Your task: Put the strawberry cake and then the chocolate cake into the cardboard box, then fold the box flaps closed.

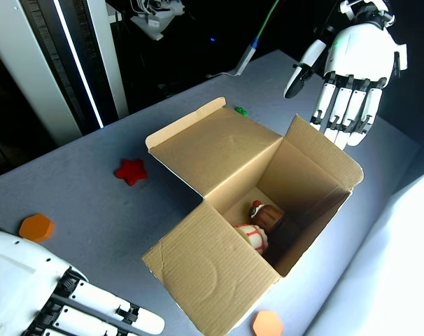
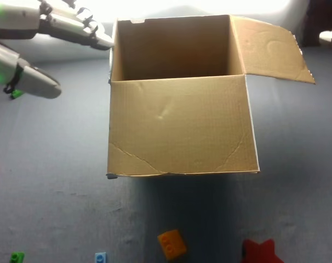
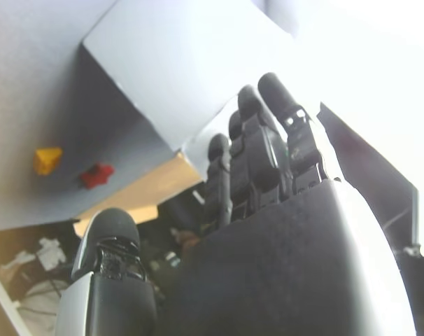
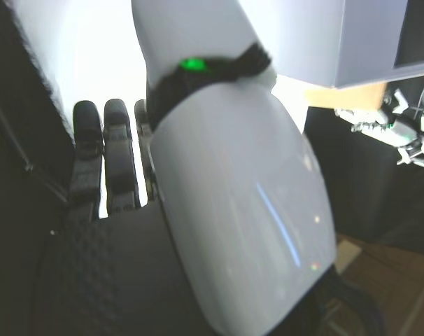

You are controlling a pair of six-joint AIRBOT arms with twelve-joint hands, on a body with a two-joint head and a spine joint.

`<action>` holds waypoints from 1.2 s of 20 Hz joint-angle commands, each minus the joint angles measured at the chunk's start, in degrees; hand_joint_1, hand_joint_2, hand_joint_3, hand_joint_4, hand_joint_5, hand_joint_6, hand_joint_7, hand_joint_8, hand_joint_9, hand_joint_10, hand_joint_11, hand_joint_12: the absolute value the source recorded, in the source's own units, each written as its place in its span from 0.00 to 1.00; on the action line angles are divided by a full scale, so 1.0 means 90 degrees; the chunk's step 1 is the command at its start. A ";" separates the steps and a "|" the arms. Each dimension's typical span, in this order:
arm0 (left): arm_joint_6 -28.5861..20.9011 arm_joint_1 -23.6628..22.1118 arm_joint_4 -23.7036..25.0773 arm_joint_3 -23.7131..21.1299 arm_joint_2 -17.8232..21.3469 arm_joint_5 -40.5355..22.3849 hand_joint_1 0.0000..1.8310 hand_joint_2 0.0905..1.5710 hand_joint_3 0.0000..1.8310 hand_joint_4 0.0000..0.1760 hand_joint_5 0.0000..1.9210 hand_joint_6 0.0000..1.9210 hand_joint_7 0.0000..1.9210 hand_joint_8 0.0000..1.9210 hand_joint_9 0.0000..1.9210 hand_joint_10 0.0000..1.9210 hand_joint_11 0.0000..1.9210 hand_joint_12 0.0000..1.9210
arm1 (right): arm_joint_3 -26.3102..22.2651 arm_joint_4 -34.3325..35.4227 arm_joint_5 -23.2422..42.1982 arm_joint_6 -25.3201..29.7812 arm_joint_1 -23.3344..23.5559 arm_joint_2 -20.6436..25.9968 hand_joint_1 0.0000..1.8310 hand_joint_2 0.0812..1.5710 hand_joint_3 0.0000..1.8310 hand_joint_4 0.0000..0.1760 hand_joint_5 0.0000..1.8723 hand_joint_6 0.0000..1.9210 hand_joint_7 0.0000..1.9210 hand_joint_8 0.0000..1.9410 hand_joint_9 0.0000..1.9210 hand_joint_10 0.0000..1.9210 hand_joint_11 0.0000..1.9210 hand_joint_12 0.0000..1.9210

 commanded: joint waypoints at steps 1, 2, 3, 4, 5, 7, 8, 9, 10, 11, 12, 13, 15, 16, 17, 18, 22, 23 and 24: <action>-0.0001 -0.0098 -0.0383 0.0019 -0.0024 0.0085 0.04 0.76 0.00 0.38 0.09 0.00 0.13 0.00 0.16 0.00 0.00 0.60 | 0.0056 0.0028 0.0743 -0.0024 -0.0035 0.0026 0.70 0.59 0.00 0.09 0.05 0.00 0.06 0.00 0.06 0.00 0.00 0.33; -0.0001 -0.0098 -0.0338 0.0020 -0.0081 0.0085 0.04 0.73 0.00 0.42 0.12 0.01 0.15 0.00 0.19 0.01 0.00 0.61 | 0.0077 0.0028 0.0743 -0.0025 -0.0119 -0.0017 0.71 0.60 0.00 0.06 0.04 0.00 0.06 0.00 0.07 0.01 0.00 0.38; -0.0001 -0.0092 -0.0294 0.0022 -0.0130 0.0086 0.03 0.72 0.00 0.39 0.12 0.00 0.14 0.00 0.18 0.00 0.00 0.58 | 0.0096 0.0028 0.0743 -0.0025 -0.0184 -0.0049 0.70 0.60 0.00 0.07 0.04 0.00 0.03 0.00 0.08 0.01 0.00 0.42; 0.0001 -0.0046 -0.0272 0.0029 -0.0216 0.0086 0.02 0.71 0.00 0.46 0.14 0.01 0.15 0.00 0.19 0.00 0.00 0.62 | 0.0138 0.0027 0.0734 -0.0026 -0.0272 -0.0110 0.70 0.60 0.00 0.02 0.03 0.00 0.02 0.00 0.07 0.00 0.00 0.39; 0.0013 -0.0009 -0.0252 0.0051 -0.0293 0.0086 0.02 0.73 0.00 0.46 0.10 0.00 0.13 0.00 0.18 0.00 0.00 0.69 | 0.0175 0.0024 0.0673 -0.0026 -0.0327 -0.0159 0.71 0.61 0.00 0.00 0.01 0.00 0.00 0.00 0.04 0.00 0.00 0.26; 0.0034 0.0061 -0.0233 0.0155 -0.0461 0.0089 0.00 0.74 0.00 0.49 0.08 0.00 0.11 0.00 0.16 0.00 0.00 0.74 | 0.0245 -0.0028 0.0423 -0.0021 -0.0381 -0.0278 0.71 0.62 0.00 0.00 0.00 0.00 0.02 0.00 0.05 0.01 0.00 0.22; 0.0051 0.0102 -0.0230 0.0236 -0.0557 0.0094 0.01 0.74 0.00 0.50 0.08 0.00 0.12 0.00 0.17 0.01 0.00 0.74 | 0.0264 -0.0162 0.0364 0.0026 -0.0429 -0.0339 0.70 0.62 0.00 0.00 0.00 0.00 0.01 0.00 0.04 0.00 0.00 0.24; 0.0070 0.0160 -0.0228 0.0355 -0.0680 0.0094 0.03 0.75 0.00 0.48 0.09 0.01 0.13 0.01 0.17 0.01 0.00 0.73 | 0.0269 -0.0427 0.0411 0.0101 -0.0516 -0.0411 0.69 0.63 0.00 0.00 0.01 0.00 0.03 0.00 0.05 0.01 0.00 0.26; 0.0087 0.0209 -0.0224 0.0450 -0.0771 0.0094 0.05 0.76 0.01 0.47 0.10 0.01 0.13 0.01 0.17 0.01 0.00 0.72 | 0.0269 -0.0657 0.0463 0.0159 -0.0557 -0.0457 0.69 0.64 0.01 0.00 0.01 0.00 0.04 0.00 0.07 0.01 0.00 0.22; 0.0104 0.0291 -0.0206 0.0583 -0.0885 0.0093 0.07 0.77 0.01 0.44 0.11 0.01 0.14 0.01 0.18 0.01 0.00 0.72 | 0.0269 -0.0907 0.0558 0.0218 -0.0595 -0.0522 0.70 0.65 0.01 0.00 0.01 0.00 0.04 0.00 0.07 0.01 0.00 0.20; 0.0109 0.0354 -0.0176 0.0722 -0.0992 0.0085 0.09 0.77 0.01 0.42 0.10 0.01 0.14 0.00 0.17 0.01 0.00 0.73 | 0.0269 -0.1011 0.0570 0.0243 -0.0595 -0.0583 0.71 0.66 0.01 0.00 0.00 0.00 0.03 0.00 0.07 0.01 0.00 0.17; 0.0110 0.0426 -0.0162 0.0851 -0.1082 0.0069 0.10 0.78 0.01 0.40 0.10 0.01 0.13 0.00 0.17 0.01 0.00 0.73 | 0.0275 -0.1064 0.0603 0.0241 -0.0587 -0.0643 0.71 0.67 0.01 0.00 0.00 0.00 0.03 0.00 0.07 0.00 0.00 0.17; 0.0110 0.0596 -0.0162 0.1061 -0.1198 0.0054 0.18 0.78 0.01 0.45 0.11 0.01 0.12 0.00 0.17 0.01 0.00 0.75 | 0.0314 -0.1118 0.0652 0.0206 -0.0478 -0.0781 0.71 0.66 0.01 0.04 0.00 0.00 0.01 0.00 0.06 0.00 0.00 0.15; 0.0110 0.0678 -0.0161 0.1083 -0.1204 0.0052 0.18 0.79 0.01 0.49 0.11 0.01 0.12 0.00 0.17 0.01 0.00 0.75 | 0.0322 -0.1118 0.0652 0.0194 -0.0415 -0.0816 0.71 0.66 0.01 0.02 0.00 0.00 0.01 0.00 0.06 0.00 0.00 0.14; 0.0109 0.0716 -0.0161 0.1080 -0.1202 0.0045 0.19 0.78 0.00 0.54 0.11 0.01 0.13 0.00 0.19 0.02 0.00 0.77 | 0.0322 -0.1117 0.0660 0.0196 -0.0346 -0.0824 0.69 0.68 0.01 0.01 0.00 0.00 0.02 0.00 0.06 0.00 0.00 0.11; 0.0109 0.0750 -0.0162 0.1065 -0.1185 0.0045 0.18 0.78 0.00 0.52 0.11 0.01 0.13 0.00 0.18 0.02 0.00 0.76 | 0.0321 -0.1115 0.0694 0.0204 -0.0256 -0.0821 0.70 0.68 0.01 0.06 0.00 0.00 0.02 0.00 0.05 0.00 0.00 0.09; 0.0024 0.0566 -0.0163 0.1068 -0.1141 0.0034 0.19 0.80 0.01 0.49 0.09 0.00 0.09 0.00 0.13 0.00 0.00 0.70 | 0.0266 -0.1090 0.0943 0.0282 0.0173 -0.0630 0.71 0.65 0.00 0.06 0.03 0.00 0.03 0.00 0.07 0.01 0.00 0.28; 0.0020 0.0411 -0.0163 0.1061 -0.1128 0.0021 0.20 0.80 0.01 0.55 0.09 0.00 0.09 0.00 0.13 0.00 0.00 0.70 | 0.0213 -0.1090 0.1000 0.0326 0.0333 -0.0523 0.72 0.64 0.00 0.04 0.04 0.01 0.03 0.00 0.07 0.01 0.00 0.30; 0.0014 0.0319 -0.0162 0.1059 -0.1121 0.0006 0.19 0.80 0.00 0.55 0.09 0.00 0.10 0.00 0.13 0.00 0.00 0.69 | 0.0159 -0.1090 0.1031 0.0359 0.0441 -0.0445 0.73 0.65 0.00 0.05 0.06 0.01 0.03 0.00 0.07 0.01 0.00 0.27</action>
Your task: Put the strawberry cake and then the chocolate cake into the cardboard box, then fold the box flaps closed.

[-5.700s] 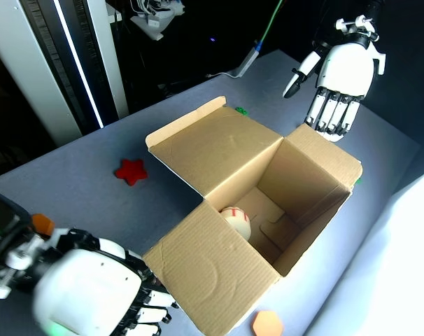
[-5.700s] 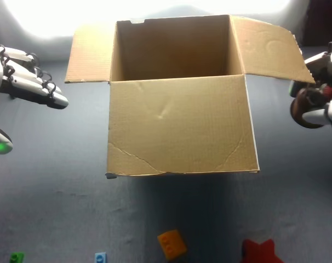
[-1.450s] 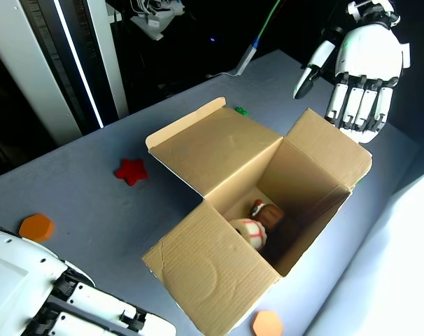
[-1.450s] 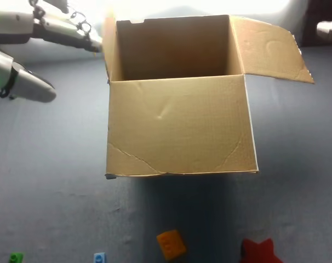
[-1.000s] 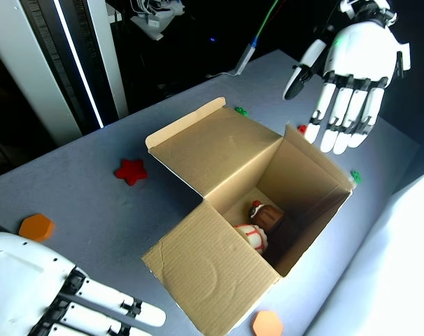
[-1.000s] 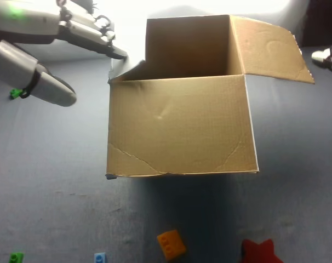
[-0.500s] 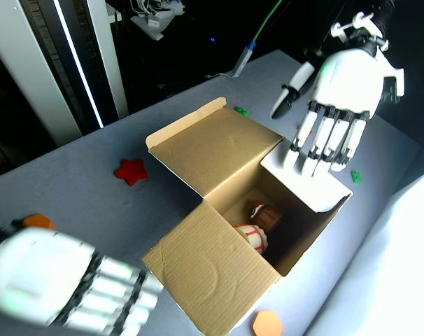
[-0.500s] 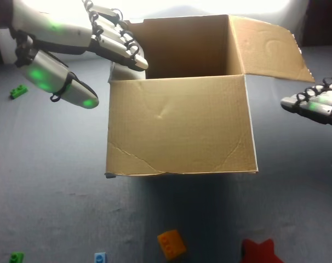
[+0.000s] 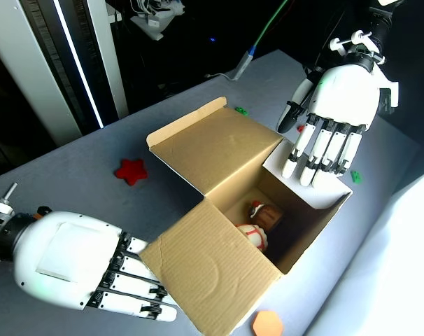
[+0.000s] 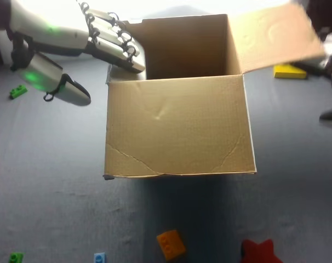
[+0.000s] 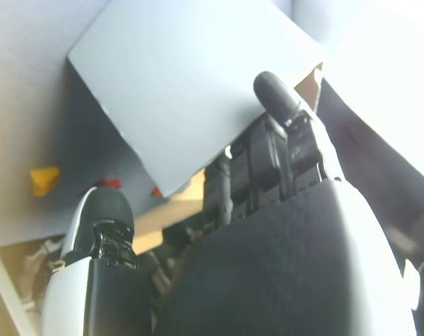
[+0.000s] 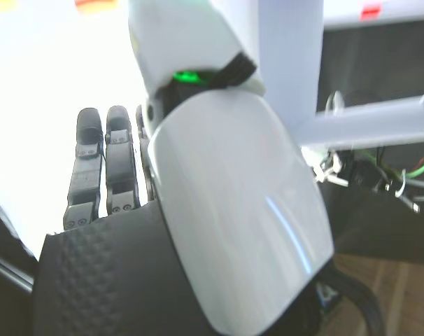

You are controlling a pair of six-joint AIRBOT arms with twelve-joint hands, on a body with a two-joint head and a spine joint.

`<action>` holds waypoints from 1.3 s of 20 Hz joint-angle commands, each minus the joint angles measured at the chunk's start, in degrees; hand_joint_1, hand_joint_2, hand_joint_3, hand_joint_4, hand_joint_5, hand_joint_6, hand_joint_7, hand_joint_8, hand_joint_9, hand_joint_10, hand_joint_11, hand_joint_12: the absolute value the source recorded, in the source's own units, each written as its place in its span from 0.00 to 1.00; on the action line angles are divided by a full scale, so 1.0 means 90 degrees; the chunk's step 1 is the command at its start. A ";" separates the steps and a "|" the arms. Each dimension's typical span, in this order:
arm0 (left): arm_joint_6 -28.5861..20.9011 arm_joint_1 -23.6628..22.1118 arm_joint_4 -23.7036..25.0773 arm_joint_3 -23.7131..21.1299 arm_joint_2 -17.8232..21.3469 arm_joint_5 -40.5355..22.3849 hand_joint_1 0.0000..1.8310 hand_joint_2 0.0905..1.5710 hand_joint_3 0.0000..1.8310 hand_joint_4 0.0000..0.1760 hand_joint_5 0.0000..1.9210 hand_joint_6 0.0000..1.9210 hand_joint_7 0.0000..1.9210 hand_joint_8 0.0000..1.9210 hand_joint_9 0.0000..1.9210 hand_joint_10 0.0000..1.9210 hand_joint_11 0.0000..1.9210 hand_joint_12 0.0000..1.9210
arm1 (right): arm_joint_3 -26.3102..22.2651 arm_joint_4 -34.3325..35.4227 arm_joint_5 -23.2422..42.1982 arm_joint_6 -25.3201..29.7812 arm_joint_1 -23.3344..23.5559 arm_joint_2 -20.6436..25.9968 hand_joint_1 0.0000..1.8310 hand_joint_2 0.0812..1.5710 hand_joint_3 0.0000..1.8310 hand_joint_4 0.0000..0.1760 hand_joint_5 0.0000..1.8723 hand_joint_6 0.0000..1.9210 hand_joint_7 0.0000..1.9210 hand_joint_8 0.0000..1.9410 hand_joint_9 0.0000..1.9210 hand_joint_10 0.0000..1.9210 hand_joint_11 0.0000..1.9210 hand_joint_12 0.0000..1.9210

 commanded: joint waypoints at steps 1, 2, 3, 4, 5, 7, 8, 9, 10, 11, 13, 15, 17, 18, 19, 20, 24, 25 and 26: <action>-0.0003 -0.0170 -0.0435 0.0041 0.0105 0.0145 0.20 0.79 0.00 0.57 0.08 0.00 0.09 0.00 0.13 0.00 0.00 0.68 | -0.0060 0.0088 0.0896 0.0056 0.0136 0.0163 0.73 0.65 0.00 0.06 0.06 0.01 0.03 0.00 0.08 0.01 0.00 0.26; -0.0020 -0.0271 -0.0423 0.0046 0.0119 0.0120 0.20 0.79 0.00 0.56 0.08 0.00 0.09 0.00 0.12 0.00 0.00 0.66 | -0.0156 0.0088 0.0931 0.0062 0.0258 0.0253 0.72 0.64 0.00 0.11 0.07 0.01 0.04 0.01 0.09 0.01 0.00 0.26; -0.0067 -0.0394 -0.0341 0.0050 0.0145 0.0093 0.18 0.80 0.00 0.54 0.08 0.00 0.09 0.00 0.11 0.00 0.00 0.66 | -0.0277 0.0086 0.0926 0.0067 0.0408 0.0339 0.72 0.65 0.00 0.14 0.06 0.00 0.03 0.00 0.08 0.01 0.00 0.16; -0.0099 -0.0457 -0.0299 0.0053 0.0167 0.0062 0.19 0.80 0.00 0.55 0.08 0.00 0.09 0.00 0.11 0.00 0.00 0.65 | -0.0337 0.0083 0.0921 0.0067 0.0479 0.0363 0.72 0.64 0.00 0.16 0.07 0.01 0.04 0.01 0.09 0.01 0.00 0.14; -0.0138 -0.0555 -0.0237 0.0053 0.0221 0.0019 0.18 0.80 0.00 0.53 0.08 0.00 0.08 0.00 0.11 0.00 0.00 0.64 | -0.0388 0.0059 0.0798 0.0067 0.0602 0.0363 0.73 0.64 0.00 0.16 0.08 0.01 0.05 0.00 0.10 0.01 0.00 0.24; -0.0196 -0.0695 -0.0113 0.0073 0.0304 -0.0041 0.18 0.79 0.00 0.52 0.07 0.00 0.08 0.00 0.10 0.00 0.00 0.61 | -0.0410 0.0045 0.0345 0.0043 0.0830 0.0279 0.72 0.64 0.00 0.15 0.07 0.00 0.05 0.00 0.10 0.00 0.00 0.33; -0.0246 -0.0783 -0.0010 0.0105 0.0366 -0.0106 0.19 0.79 0.00 0.47 0.07 0.00 0.08 0.00 0.09 0.00 0.00 0.56 | -0.0398 0.0046 0.0168 -0.0031 0.0934 0.0178 0.72 0.65 0.00 0.16 0.06 0.00 0.05 0.00 0.10 0.00 0.00 0.35; -0.0282 -0.0839 0.0054 0.0125 0.0412 -0.0149 0.19 0.79 0.00 0.47 0.08 0.00 0.08 0.00 0.08 0.00 0.00 0.52 | -0.0396 0.0046 0.0119 -0.0052 0.0975 0.0111 0.72 0.64 0.00 0.15 0.06 0.00 0.04 0.00 0.10 0.00 0.00 0.35; -0.0337 -0.0916 0.0177 0.0150 0.0503 -0.0200 0.18 0.79 0.00 0.48 0.08 0.00 0.08 0.00 0.08 0.00 0.00 0.51 | -0.0397 0.0046 0.0034 -0.0114 0.1068 0.0010 0.72 0.64 0.00 0.18 0.06 0.00 0.05 0.00 0.10 0.00 0.00 0.36; -0.0386 -0.0983 0.0281 0.0192 0.0582 -0.0260 0.17 0.78 0.00 0.48 0.08 0.00 0.08 0.00 0.08 0.00 0.00 0.51 | -0.0396 0.0046 -0.0046 -0.0145 0.1150 -0.0066 0.72 0.64 0.00 0.18 0.07 0.00 0.06 0.00 0.11 0.00 0.00 0.35; -0.0414 -0.1009 0.0402 0.0258 0.0693 -0.0310 0.13 0.79 0.00 0.48 0.07 0.00 0.07 0.00 0.07 0.00 0.00 0.46 | -0.0372 0.0046 -0.0069 -0.0261 0.1232 -0.0192 0.71 0.62 0.00 0.21 0.07 0.00 0.06 0.00 0.11 0.00 0.00 0.35; -0.0477 -0.1008 0.0540 0.0281 0.0830 -0.0377 0.10 0.80 0.00 0.44 0.06 0.00 0.06 0.00 0.06 0.00 0.00 0.40 | -0.0310 0.0030 -0.0147 -0.0364 0.1273 -0.0345 0.69 0.61 0.00 0.24 0.05 0.00 0.04 0.00 0.08 0.00 0.00 0.18; -0.0516 -0.0969 0.0629 0.0227 0.0999 -0.0444 0.13 0.79 0.00 0.44 0.07 0.00 0.06 0.00 0.05 0.00 0.00 0.33 | -0.0214 -0.0063 -0.0223 -0.0365 0.1272 -0.0486 0.66 0.60 0.00 0.24 0.06 0.00 0.03 0.00 0.07 0.00 0.00 0.13; -0.0521 -0.0904 0.0630 0.0174 0.1079 -0.0476 0.12 0.79 0.00 0.46 0.06 0.00 0.06 0.00 0.04 0.00 0.00 0.29 | -0.0174 -0.0140 -0.0302 -0.0366 0.1271 -0.0541 0.64 0.60 0.00 0.24 0.06 0.00 0.02 0.00 0.07 0.00 0.00 0.20; -0.0531 -0.0815 0.0663 0.0084 0.1179 -0.0530 0.11 0.79 0.00 0.46 0.07 0.00 0.06 0.00 0.05 0.00 0.00 0.29 | -0.0127 -0.0177 -0.0397 -0.0366 0.1260 -0.0593 0.63 0.60 0.00 0.23 0.04 0.00 0.01 0.00 0.06 0.00 0.00 0.26; -0.0533 -0.0766 0.0670 0.0025 0.1235 -0.0555 0.09 0.79 0.00 0.45 0.06 0.00 0.06 0.00 0.05 0.00 0.00 0.31 | -0.0104 -0.0184 -0.0451 -0.0367 0.1249 -0.0612 0.63 0.60 0.00 0.24 0.04 0.00 0.01 0.00 0.06 0.00 0.00 0.26; -0.0533 -0.0463 0.0650 -0.0334 0.1505 -0.0606 0.06 0.82 0.01 0.33 0.06 0.00 0.08 0.00 0.07 0.01 0.00 0.44 | -0.0033 -0.0589 -0.0826 -0.0366 0.1225 -0.0689 0.64 0.61 0.00 0.25 0.04 0.00 0.00 0.00 0.02 0.00 0.00 0.06; -0.0533 -0.0353 0.0612 -0.0450 0.1572 -0.0611 0.03 0.83 0.01 0.31 0.06 0.00 0.07 0.00 0.06 0.01 0.00 0.41 | -0.0033 -0.0620 -0.0845 -0.0366 0.1206 -0.0701 0.64 0.61 0.00 0.26 0.05 0.00 0.00 0.00 0.03 0.00 0.00 0.04; -0.0532 -0.0256 0.0574 -0.0544 0.1615 -0.0611 0.01 0.84 0.00 0.27 0.06 0.00 0.08 0.00 0.06 0.01 0.00 0.43 | -0.0034 -0.0620 -0.0843 -0.0366 0.1204 -0.0701 0.63 0.60 0.00 0.28 0.05 0.00 0.00 0.00 0.03 0.01 0.00 0.03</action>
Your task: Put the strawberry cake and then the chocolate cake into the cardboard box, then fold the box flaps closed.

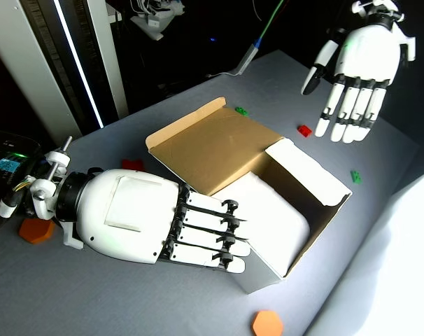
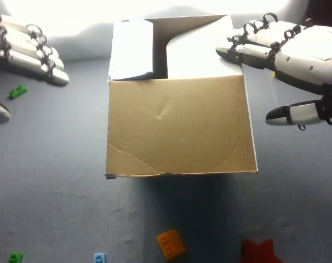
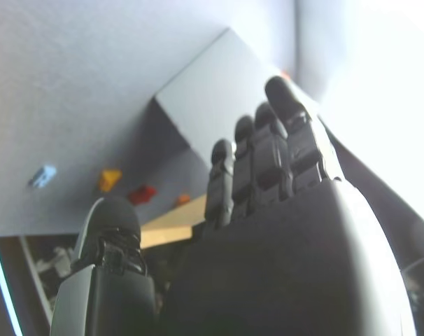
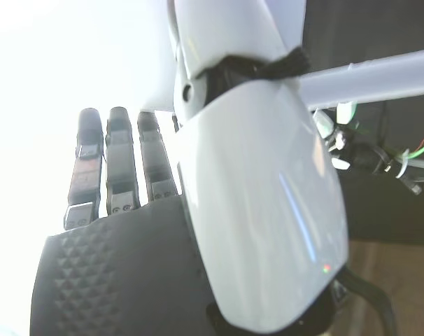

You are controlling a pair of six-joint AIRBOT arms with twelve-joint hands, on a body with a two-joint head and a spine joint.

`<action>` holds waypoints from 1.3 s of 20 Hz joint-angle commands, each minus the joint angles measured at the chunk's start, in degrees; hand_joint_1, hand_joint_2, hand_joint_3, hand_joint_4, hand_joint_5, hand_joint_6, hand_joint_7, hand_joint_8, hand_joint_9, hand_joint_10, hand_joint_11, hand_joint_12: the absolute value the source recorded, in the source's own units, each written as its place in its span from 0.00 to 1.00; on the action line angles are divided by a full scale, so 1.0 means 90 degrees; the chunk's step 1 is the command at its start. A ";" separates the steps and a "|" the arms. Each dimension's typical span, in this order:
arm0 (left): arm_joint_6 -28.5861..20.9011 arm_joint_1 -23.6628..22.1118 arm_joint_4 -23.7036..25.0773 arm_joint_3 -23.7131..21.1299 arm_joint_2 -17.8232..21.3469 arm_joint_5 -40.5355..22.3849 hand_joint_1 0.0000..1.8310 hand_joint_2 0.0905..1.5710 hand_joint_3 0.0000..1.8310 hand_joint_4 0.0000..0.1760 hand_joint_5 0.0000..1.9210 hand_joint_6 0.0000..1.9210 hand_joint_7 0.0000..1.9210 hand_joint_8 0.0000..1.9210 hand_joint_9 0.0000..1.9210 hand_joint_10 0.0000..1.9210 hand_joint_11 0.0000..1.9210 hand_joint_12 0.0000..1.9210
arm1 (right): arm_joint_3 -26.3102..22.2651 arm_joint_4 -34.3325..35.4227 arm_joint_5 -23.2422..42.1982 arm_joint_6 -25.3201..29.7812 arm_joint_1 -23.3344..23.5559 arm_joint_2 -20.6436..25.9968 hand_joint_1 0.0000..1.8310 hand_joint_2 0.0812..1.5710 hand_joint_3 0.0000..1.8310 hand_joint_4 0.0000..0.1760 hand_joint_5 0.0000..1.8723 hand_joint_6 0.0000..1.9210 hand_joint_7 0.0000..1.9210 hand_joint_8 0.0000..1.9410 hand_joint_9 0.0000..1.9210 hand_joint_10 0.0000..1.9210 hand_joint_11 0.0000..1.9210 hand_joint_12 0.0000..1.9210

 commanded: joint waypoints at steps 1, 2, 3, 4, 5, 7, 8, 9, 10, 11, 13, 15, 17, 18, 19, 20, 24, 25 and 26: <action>0.0016 0.0004 -0.0476 -0.0056 0.0126 0.0120 0.00 0.83 0.00 0.25 0.07 0.01 0.09 0.00 0.08 0.01 0.00 0.45 | 0.0020 -0.0030 0.0479 -0.0022 0.0021 0.0050 0.62 0.61 0.00 0.22 0.05 0.00 0.00 0.00 0.03 0.00 0.00 0.05; 0.0053 0.0115 -0.0544 -0.0175 0.0185 0.0119 0.00 0.83 0.00 0.25 0.07 0.00 0.09 0.00 0.08 0.01 0.00 0.46 | 0.0019 -0.0028 0.0562 0.0012 0.0022 0.0064 0.63 0.61 0.00 0.12 0.04 0.00 0.00 0.00 0.03 0.00 0.00 0.07; 0.0131 0.0256 -0.0634 -0.0336 0.0265 0.0119 0.00 0.83 0.00 0.28 0.07 0.00 0.09 0.00 0.08 0.01 0.00 0.48 | 0.0014 -0.0028 0.0657 0.0095 0.0030 0.0097 0.64 0.62 0.00 0.07 0.03 0.00 0.00 0.00 0.03 0.00 0.00 0.06; 0.0180 0.0330 -0.0681 -0.0445 0.0308 0.0119 0.00 0.83 0.00 0.26 0.08 0.00 0.10 0.00 0.09 0.02 0.00 0.51 | -0.0007 -0.0028 0.0724 0.0179 0.0049 0.0165 0.63 0.62 0.00 0.10 0.02 0.00 0.00 0.00 0.04 0.00 0.00 0.06; 0.0250 0.0404 -0.0735 -0.0546 0.0341 0.0119 0.00 0.83 0.00 0.24 0.08 0.00 0.10 0.00 0.10 0.02 0.00 0.54 | -0.0043 -0.0028 0.0777 0.0215 0.0065 0.0267 0.62 0.62 0.00 0.13 0.03 0.00 0.02 0.00 0.05 0.01 0.00 0.07; 0.0482 0.0757 -0.1091 -0.0798 0.0415 0.0119 0.00 0.83 0.00 0.23 0.07 0.00 0.08 0.00 0.08 0.01 0.00 0.55 | -0.0112 -0.0028 0.0877 0.0261 0.0101 0.0512 0.61 0.63 0.00 0.05 0.02 0.00 0.04 0.00 0.07 0.01 0.00 0.08; 0.0565 0.0885 -0.1194 -0.0895 0.0434 0.0125 0.00 0.84 0.00 0.24 0.08 0.00 0.08 0.00 0.08 0.01 0.00 0.57 | -0.0134 -0.0028 0.0875 0.0367 0.0129 0.0634 0.60 0.63 0.01 0.00 0.00 0.00 0.01 0.00 0.06 0.00 0.00 0.07; 0.0609 0.1001 -0.1268 -0.0990 0.0450 0.0132 0.00 0.84 0.00 0.26 0.07 0.00 0.08 0.00 0.08 0.01 0.00 0.56 | -0.0167 0.0011 0.0868 0.0419 0.0158 0.0756 0.59 0.62 0.00 0.00 0.00 0.00 0.01 0.00 0.05 0.00 0.00 0.06; 0.0719 0.1181 -0.1416 -0.1096 0.0466 0.0154 0.00 0.85 0.00 0.21 0.08 0.00 0.09 0.00 0.09 0.01 0.00 0.60 | -0.0251 0.0097 0.0847 0.0421 0.0199 0.0926 0.57 0.61 0.00 0.00 0.00 0.00 0.00 0.00 0.04 0.00 0.00 0.02; 0.0958 0.1404 -0.1666 -0.1246 0.0487 0.0226 0.03 0.85 0.00 0.17 0.10 0.01 0.10 0.00 0.11 0.02 0.00 0.64 | -0.0396 0.0107 0.0847 0.0489 0.0234 0.1164 0.56 0.62 0.00 0.05 0.01 0.00 0.00 0.00 0.03 0.00 0.00 0.00; 0.1114 0.1537 -0.1840 -0.1396 0.0495 0.0303 0.10 0.83 0.00 0.21 0.12 0.01 0.13 0.01 0.15 0.03 0.00 0.66 | -0.0644 0.0106 0.0830 0.0536 0.0239 0.1503 0.59 0.61 0.00 0.42 0.07 0.00 0.03 0.01 0.05 0.00 0.00 0.10; 0.1252 0.1707 -0.2078 -0.1566 0.0494 0.0428 0.04 0.84 0.00 0.20 0.08 0.00 0.12 0.00 0.14 0.03 0.00 0.61 | -0.0938 0.0105 0.0818 0.0557 0.0238 0.1922 0.63 0.60 0.00 0.24 0.05 0.00 0.02 0.00 0.03 0.00 0.00 0.01; 0.1410 0.1883 -0.2265 -0.1764 0.0490 0.0562 0.04 0.83 0.00 0.25 0.09 0.00 0.13 0.00 0.15 0.03 0.00 0.59 | -0.1097 0.0105 0.0862 0.0760 0.0239 0.2187 0.62 0.59 0.00 0.12 0.01 0.00 0.02 0.00 0.03 0.00 0.01 0.00; 0.1473 0.1956 -0.2317 -0.1903 0.0487 0.0633 0.04 0.83 0.00 0.30 0.08 0.00 0.12 0.00 0.15 0.02 0.00 0.58 | -0.1104 0.0106 0.0889 0.0878 0.0239 0.2226 0.62 0.59 0.00 0.08 0.00 0.00 0.01 0.00 0.02 0.00 0.00 0.00; 0.1553 0.2038 -0.2384 -0.1997 0.0483 0.0685 0.03 0.82 0.00 0.33 0.08 0.00 0.12 0.00 0.15 0.02 0.00 0.57 | -0.1103 0.0114 0.0902 0.0922 0.0239 0.2233 0.63 0.59 0.00 0.10 0.00 0.00 0.00 0.00 0.02 0.00 0.00 0.00; 0.1664 0.2137 -0.2485 -0.2115 0.0470 0.0756 0.03 0.82 0.00 0.34 0.08 0.00 0.12 0.00 0.15 0.02 0.00 0.56 | -0.1105 0.0115 0.0917 0.0922 0.0238 0.2229 0.63 0.60 0.00 0.11 0.00 0.00 0.00 0.00 0.02 0.00 0.00 0.00; 0.1777 0.2404 -0.2744 -0.2452 0.0386 0.0979 0.04 0.82 0.00 0.32 0.12 0.01 0.13 0.00 0.16 0.01 0.00 0.56 | -0.1111 0.0115 0.0989 0.0922 0.0191 0.2205 0.63 0.58 0.00 0.10 0.04 0.00 0.05 0.00 0.06 0.00 0.00 0.17; 0.1780 0.2444 -0.2815 -0.2546 0.0363 0.1054 0.03 0.81 0.00 0.29 0.12 0.01 0.13 0.00 0.16 0.01 0.00 0.54 | -0.1110 0.0116 0.1042 0.0967 0.0187 0.2204 0.63 0.58 0.00 0.12 0.04 0.00 0.05 0.00 0.06 0.00 0.00 0.18; 0.1780 0.2446 -0.2855 -0.2604 0.0359 0.1082 0.02 0.81 0.00 0.29 0.12 0.00 0.13 0.00 0.16 0.01 0.00 0.53 | -0.1109 0.0117 0.1087 0.1006 0.0184 0.2206 0.62 0.58 0.00 0.13 0.04 0.00 0.05 0.00 0.06 0.00 0.00 0.23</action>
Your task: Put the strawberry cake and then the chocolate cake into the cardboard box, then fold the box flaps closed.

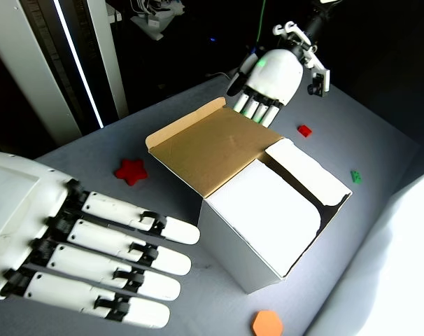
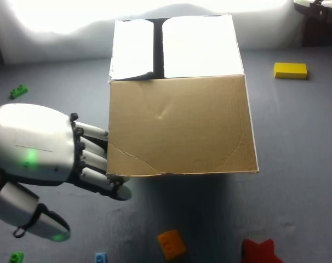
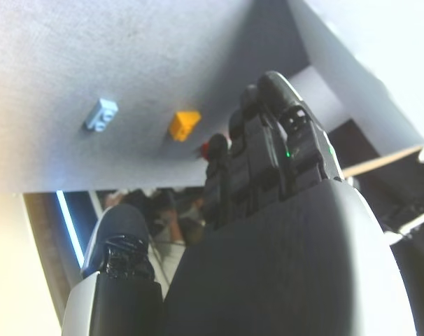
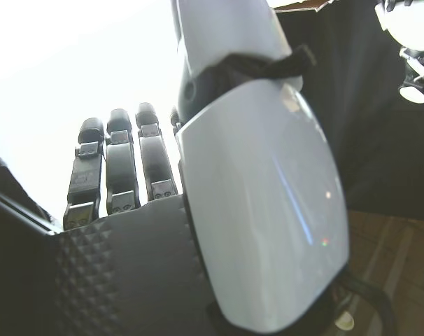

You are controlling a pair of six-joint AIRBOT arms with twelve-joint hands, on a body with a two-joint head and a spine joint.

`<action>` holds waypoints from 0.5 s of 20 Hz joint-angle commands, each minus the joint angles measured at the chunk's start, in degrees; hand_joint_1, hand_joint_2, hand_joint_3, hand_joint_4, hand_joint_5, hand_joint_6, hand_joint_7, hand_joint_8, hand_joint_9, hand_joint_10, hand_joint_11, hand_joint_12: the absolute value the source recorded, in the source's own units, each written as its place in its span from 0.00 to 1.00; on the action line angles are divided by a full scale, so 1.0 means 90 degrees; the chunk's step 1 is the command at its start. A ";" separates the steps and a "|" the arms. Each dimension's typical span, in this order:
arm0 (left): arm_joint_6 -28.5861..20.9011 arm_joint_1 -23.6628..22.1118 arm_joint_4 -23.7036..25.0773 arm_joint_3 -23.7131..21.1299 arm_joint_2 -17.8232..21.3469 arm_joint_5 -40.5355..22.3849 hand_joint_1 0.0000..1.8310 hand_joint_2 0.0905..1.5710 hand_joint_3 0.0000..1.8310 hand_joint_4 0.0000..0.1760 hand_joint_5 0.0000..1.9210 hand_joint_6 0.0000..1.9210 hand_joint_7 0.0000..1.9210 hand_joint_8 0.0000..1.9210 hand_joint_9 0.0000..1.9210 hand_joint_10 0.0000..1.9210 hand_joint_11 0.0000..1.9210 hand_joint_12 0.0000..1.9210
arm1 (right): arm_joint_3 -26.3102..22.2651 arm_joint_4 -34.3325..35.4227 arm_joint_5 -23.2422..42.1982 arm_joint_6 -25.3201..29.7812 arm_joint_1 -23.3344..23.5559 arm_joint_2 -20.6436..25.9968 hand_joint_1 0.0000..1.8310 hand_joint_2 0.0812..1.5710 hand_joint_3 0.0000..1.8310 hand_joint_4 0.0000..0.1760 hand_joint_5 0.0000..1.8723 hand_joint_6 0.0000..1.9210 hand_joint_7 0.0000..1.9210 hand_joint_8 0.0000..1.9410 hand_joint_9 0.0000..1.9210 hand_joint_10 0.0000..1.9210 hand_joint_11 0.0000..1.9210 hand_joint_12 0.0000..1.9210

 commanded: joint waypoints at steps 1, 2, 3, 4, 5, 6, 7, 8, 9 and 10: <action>0.0027 -0.0057 -0.0580 -0.0051 0.0012 -0.0051 0.02 0.82 0.00 0.27 0.12 0.00 0.13 0.00 0.16 0.00 0.00 0.52 | 0.0011 0.0095 0.0959 0.0062 0.0039 0.0086 0.59 0.59 0.00 0.17 0.02 0.00 0.04 0.00 0.06 0.00 0.00 0.26; 0.0026 -0.0064 -0.0670 -0.0094 0.0014 -0.0041 0.02 0.82 0.00 0.27 0.11 0.00 0.13 0.00 0.16 0.00 0.00 0.52 | 0.0011 0.0110 0.1036 0.0065 0.0034 0.0089 0.60 0.59 0.00 0.16 0.01 0.00 0.03 0.00 0.05 0.00 0.00 0.23; -0.0001 -0.0099 -0.0727 -0.0115 0.0021 -0.0041 0.03 0.82 0.00 0.29 0.11 0.00 0.13 0.00 0.16 0.00 0.00 0.53 | 0.0011 0.0178 0.1095 0.0065 0.0029 0.0095 0.62 0.58 0.00 0.14 0.02 0.00 0.03 0.00 0.05 0.00 0.00 0.22; -0.0037 -0.0149 -0.0752 -0.0115 0.0032 -0.0044 0.05 0.81 0.00 0.29 0.11 0.00 0.13 0.00 0.16 0.00 0.00 0.54 | 0.0013 0.0325 0.1147 0.0063 0.0029 0.0104 0.61 0.58 0.00 0.17 0.03 0.00 0.05 0.00 0.06 0.01 0.00 0.27; -0.0075 -0.0217 -0.0756 -0.0105 0.0055 -0.0077 0.06 0.80 0.00 0.29 0.12 0.00 0.13 0.00 0.17 0.00 0.00 0.55 | 0.0023 0.0576 0.1285 0.0057 0.0029 0.0107 0.60 0.60 0.01 0.14 0.03 0.00 0.04 0.00 0.06 0.00 0.00 0.28; -0.0122 -0.0293 -0.0756 -0.0089 0.0085 -0.0112 0.05 0.80 0.00 0.31 0.11 0.00 0.13 0.00 0.17 0.00 0.00 0.56 | 0.0036 0.0785 0.1444 0.0056 0.0029 0.0108 0.59 0.60 0.01 0.15 0.02 0.00 0.03 0.00 0.05 0.00 0.00 0.26; -0.0172 -0.0378 -0.0755 -0.0056 0.0102 -0.0163 0.03 0.81 0.00 0.30 0.10 0.00 0.13 0.00 0.16 0.00 0.00 0.56 | 0.0044 0.0925 0.1549 0.0058 0.0029 0.0119 0.59 0.60 0.00 0.16 0.01 0.00 0.04 0.00 0.06 0.00 0.00 0.29; -0.0307 -0.0582 -0.0731 0.0016 0.0129 -0.0236 0.02 0.81 0.00 0.32 0.10 0.00 0.13 0.00 0.17 0.00 0.00 0.56 | 0.0045 0.1038 0.1634 0.0063 0.0031 0.0135 0.62 0.59 0.00 0.17 0.02 0.00 0.04 0.00 0.06 0.00 0.00 0.24; -0.0433 -0.0728 -0.0692 0.0073 0.0145 -0.0283 0.03 0.81 0.00 0.31 0.10 0.00 0.12 0.00 0.17 0.00 0.00 0.56 | 0.0045 0.1050 0.1647 0.0063 0.0031 0.0135 0.64 0.59 0.00 0.14 0.02 0.00 0.03 0.00 0.04 0.00 0.00 0.17; -0.0582 -0.0955 -0.0623 0.0137 0.0160 -0.0320 0.02 0.82 0.00 0.29 0.09 0.00 0.12 0.00 0.17 0.00 0.00 0.56 | 0.0045 0.1050 0.1646 0.0063 0.0029 0.0136 0.64 0.59 0.00 0.13 0.02 0.00 0.03 0.00 0.04 0.00 0.00 0.16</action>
